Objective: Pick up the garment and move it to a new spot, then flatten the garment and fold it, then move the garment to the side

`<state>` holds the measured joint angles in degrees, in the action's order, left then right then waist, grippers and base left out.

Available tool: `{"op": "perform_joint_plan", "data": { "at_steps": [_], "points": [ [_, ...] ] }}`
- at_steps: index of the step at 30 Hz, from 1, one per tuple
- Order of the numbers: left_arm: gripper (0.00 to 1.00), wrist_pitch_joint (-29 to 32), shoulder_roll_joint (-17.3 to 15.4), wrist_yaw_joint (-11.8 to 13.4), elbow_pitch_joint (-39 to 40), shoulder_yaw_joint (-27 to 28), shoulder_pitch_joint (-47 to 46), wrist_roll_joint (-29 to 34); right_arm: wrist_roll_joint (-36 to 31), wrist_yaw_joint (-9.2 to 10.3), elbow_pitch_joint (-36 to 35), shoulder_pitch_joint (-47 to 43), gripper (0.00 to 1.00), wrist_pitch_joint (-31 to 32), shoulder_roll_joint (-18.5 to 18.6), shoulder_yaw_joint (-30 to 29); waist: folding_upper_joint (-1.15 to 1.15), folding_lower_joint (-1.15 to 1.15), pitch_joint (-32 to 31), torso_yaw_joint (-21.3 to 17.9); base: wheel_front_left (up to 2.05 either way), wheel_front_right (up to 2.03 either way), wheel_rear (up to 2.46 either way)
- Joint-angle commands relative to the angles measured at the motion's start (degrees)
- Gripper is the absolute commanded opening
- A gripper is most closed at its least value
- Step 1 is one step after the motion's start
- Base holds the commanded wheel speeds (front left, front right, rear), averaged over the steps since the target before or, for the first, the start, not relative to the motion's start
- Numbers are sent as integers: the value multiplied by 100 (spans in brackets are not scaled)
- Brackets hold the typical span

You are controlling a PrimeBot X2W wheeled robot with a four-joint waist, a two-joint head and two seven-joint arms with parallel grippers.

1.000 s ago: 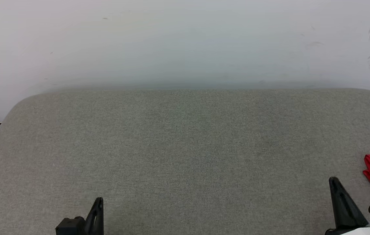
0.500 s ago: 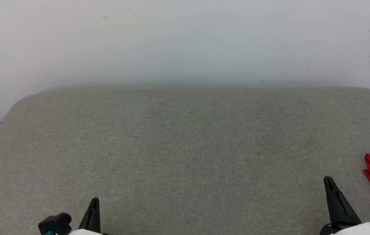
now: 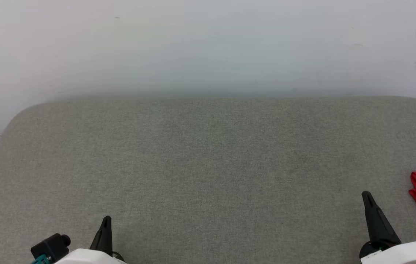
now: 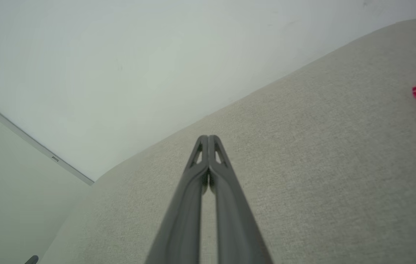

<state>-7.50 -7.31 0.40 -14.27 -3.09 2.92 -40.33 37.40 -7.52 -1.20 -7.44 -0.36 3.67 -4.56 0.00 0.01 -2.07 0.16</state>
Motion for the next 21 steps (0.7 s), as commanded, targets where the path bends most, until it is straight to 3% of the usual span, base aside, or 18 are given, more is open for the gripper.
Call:
{"op": "perform_joint_plan", "data": {
  "at_steps": [1,21],
  "points": [
    [0,63,-4,-68,78,81,-202,-271,311,1,12,198,0,22,65,15,0,0,5,0,0,0,0],
    [0,437,125,-271,69,328,-416,-1635,1816,2,422,526,0,137,91,42,0,0,49,-3,0,0,0]
  ]
}}
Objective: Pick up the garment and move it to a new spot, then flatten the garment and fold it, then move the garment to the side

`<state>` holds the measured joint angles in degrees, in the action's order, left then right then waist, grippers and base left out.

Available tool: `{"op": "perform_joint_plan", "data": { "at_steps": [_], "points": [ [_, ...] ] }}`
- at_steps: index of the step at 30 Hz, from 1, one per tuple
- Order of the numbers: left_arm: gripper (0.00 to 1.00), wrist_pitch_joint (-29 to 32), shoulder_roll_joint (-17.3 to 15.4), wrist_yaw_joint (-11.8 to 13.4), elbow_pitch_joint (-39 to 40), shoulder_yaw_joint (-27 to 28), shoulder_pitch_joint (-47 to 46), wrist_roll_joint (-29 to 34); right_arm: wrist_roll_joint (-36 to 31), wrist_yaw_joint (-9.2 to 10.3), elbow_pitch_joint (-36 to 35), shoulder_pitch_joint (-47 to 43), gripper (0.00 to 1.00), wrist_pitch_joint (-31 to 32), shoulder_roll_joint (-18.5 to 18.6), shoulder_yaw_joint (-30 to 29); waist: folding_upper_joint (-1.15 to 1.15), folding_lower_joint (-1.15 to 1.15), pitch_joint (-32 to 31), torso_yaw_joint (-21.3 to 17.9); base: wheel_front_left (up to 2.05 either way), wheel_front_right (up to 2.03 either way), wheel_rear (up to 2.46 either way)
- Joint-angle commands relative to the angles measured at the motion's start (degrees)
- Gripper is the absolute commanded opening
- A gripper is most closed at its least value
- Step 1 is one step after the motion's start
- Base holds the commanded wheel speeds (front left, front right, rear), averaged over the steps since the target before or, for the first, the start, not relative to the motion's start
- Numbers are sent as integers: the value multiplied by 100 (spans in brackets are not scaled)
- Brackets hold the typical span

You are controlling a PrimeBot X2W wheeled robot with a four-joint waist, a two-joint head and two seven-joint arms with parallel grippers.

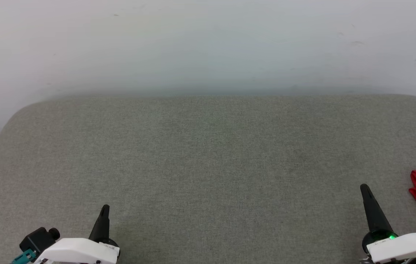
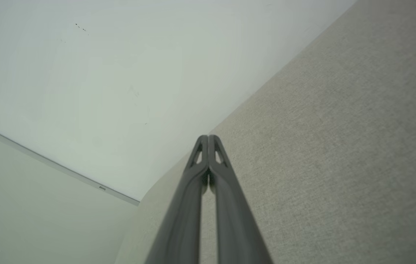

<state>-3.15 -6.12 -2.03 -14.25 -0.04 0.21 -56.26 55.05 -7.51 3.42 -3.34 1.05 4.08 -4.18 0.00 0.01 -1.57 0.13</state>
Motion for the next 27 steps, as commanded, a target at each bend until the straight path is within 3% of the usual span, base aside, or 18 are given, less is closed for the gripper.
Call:
{"op": "perform_joint_plan", "data": {
  "at_steps": [1,27],
  "points": [
    [0,17,13,-41,68,32,-152,-106,121,1,-20,134,0,3,51,4,0,0,1,0,0,0,0],
    [0,431,148,-267,55,313,-375,-1596,1734,2,436,513,0,161,50,-5,0,-1,61,-4,0,0,0]
  ]
}}
